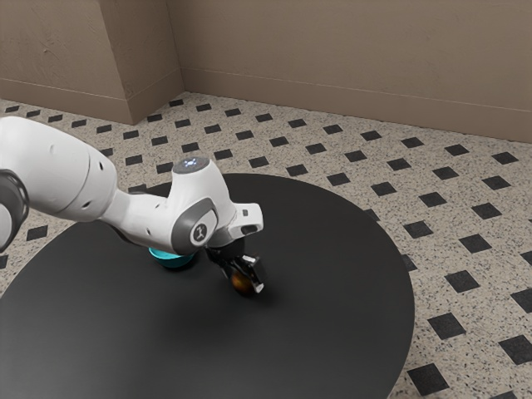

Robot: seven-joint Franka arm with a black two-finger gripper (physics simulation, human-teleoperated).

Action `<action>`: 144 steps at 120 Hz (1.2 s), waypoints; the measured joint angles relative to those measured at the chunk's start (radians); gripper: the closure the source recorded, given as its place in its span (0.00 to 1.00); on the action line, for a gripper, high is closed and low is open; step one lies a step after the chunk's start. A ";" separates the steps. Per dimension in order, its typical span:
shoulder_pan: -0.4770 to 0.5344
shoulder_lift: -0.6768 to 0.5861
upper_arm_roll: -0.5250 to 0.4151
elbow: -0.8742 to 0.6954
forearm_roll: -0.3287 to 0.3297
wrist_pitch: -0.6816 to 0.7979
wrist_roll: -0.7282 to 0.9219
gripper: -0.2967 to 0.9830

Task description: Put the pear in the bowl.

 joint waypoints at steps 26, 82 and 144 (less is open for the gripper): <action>-0.001 0.000 0.000 0.000 -0.001 0.007 0.006 0.44; 0.003 -0.064 0.026 -0.008 0.025 0.013 -0.010 0.56; 0.268 -0.229 0.051 -0.087 0.074 -0.053 -0.010 0.53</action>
